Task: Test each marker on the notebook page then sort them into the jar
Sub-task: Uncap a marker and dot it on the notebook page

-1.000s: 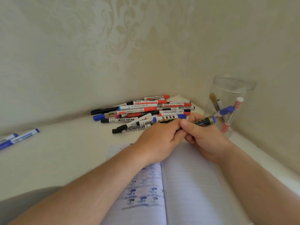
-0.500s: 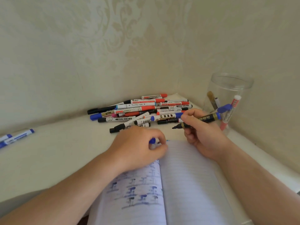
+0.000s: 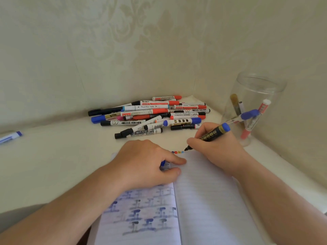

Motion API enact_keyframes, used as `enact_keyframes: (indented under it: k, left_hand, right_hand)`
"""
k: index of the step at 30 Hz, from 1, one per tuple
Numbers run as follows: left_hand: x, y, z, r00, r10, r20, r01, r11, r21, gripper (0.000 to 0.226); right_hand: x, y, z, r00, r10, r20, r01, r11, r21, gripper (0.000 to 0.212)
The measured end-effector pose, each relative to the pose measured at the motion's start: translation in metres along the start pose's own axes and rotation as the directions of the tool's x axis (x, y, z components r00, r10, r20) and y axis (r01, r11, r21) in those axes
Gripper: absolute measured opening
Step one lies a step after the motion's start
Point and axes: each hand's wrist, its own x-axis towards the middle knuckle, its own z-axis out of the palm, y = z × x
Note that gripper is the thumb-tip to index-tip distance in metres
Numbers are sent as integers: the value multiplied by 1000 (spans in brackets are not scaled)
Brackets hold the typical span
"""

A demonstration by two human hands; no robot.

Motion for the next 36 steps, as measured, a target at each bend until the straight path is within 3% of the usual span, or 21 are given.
enact_keyframes:
  k: [11, 36]
  left_hand:
    - [3, 3, -2, 999, -30, 30, 31, 999, -26, 39]
    - [2, 5, -3, 999, -36, 32, 37, 998, -50, 38]
  right_hand:
    - [4, -4, 2, 993, 119, -4, -119, 991, 59, 26]
    - [2, -6, 1, 991, 130, -4, -130, 992, 2, 24]
